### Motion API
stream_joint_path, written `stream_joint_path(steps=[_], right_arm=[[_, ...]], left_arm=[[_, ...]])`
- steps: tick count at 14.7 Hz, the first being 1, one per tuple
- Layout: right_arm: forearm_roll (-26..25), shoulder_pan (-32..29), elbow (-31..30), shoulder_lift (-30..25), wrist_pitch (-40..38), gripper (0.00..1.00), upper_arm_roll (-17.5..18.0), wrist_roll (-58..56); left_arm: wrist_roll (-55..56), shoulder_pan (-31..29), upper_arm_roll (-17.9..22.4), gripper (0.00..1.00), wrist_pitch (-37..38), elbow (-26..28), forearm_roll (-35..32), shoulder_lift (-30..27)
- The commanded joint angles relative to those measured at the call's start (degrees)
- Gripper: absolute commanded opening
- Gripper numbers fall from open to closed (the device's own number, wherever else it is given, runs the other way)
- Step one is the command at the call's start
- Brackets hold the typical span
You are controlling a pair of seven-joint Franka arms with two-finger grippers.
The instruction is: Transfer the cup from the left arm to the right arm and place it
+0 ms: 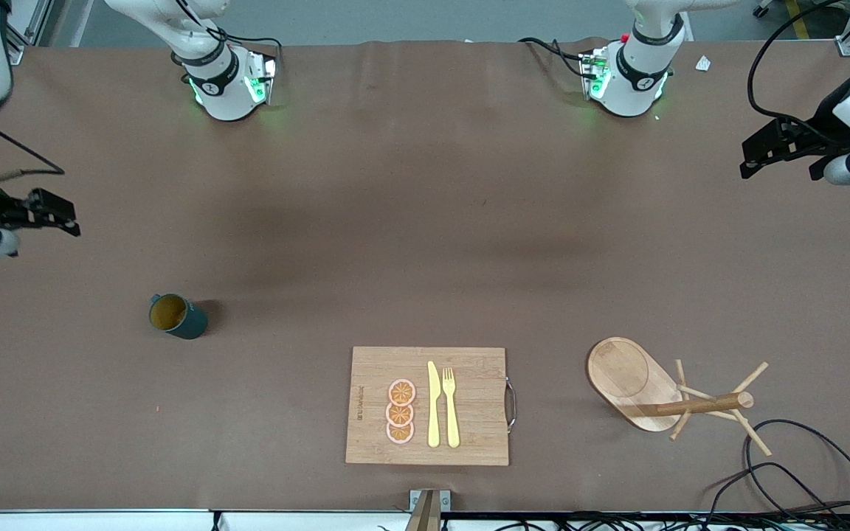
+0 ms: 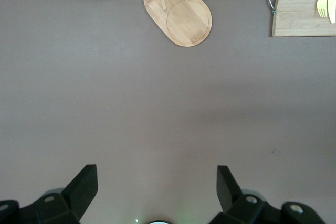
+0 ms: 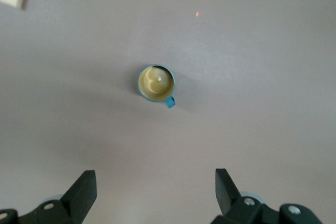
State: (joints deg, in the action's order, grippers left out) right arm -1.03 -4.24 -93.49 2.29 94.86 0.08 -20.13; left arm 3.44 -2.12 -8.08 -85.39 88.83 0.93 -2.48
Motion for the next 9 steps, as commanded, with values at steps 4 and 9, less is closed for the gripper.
stream_joint_path(steps=[4, 9], right_arm=[[1.20, -1.21, -2.39, -9.84, -5.92, 1.00, 1.06, 14.33], [1.38, -1.12, -3.10, -11.69, -2.75, 1.00, 1.15, 15.21]], left_arm=[[-0.80, -0.52, -0.35, 1.00, 0.84, 1.26, 0.48, -2.36], [-0.80, -0.52, -0.18, 1.00, 0.84, 1.17, 0.39, -2.27]])
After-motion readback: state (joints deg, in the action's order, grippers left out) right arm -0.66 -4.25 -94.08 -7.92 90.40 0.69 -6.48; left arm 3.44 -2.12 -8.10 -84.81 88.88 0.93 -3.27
